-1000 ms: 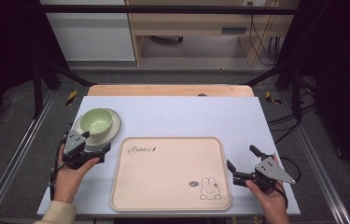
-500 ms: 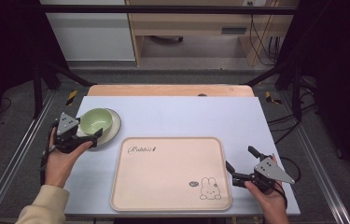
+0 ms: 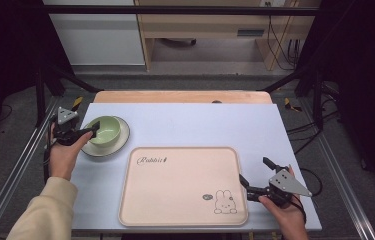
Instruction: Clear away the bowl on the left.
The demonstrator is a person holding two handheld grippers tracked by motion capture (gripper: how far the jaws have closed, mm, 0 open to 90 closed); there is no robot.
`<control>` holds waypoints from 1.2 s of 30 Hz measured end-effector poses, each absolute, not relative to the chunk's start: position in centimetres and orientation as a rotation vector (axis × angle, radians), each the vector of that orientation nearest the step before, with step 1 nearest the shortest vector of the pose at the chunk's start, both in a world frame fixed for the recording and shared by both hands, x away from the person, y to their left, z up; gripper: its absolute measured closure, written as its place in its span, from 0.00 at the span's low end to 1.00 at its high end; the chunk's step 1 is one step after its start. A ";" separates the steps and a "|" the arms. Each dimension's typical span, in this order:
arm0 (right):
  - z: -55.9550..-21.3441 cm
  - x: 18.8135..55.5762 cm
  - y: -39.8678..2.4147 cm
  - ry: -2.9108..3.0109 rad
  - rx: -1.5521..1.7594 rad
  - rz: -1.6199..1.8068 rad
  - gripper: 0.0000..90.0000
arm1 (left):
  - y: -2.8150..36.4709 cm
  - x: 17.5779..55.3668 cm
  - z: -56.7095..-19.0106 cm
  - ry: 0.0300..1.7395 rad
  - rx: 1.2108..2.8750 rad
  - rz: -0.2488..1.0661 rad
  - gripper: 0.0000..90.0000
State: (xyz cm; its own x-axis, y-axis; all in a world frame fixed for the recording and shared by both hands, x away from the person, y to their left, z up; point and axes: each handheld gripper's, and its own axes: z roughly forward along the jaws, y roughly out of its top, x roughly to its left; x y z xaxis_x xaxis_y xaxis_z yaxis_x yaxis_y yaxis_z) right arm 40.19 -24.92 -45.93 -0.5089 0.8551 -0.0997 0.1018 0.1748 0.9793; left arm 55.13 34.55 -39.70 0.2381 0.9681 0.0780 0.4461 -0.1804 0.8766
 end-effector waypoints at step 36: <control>-46.5 40.5 -24.7 1.816 0.913 1.359 0.04 | 36.5 58.4 -44.4 1.618 1.744 0.598 0.83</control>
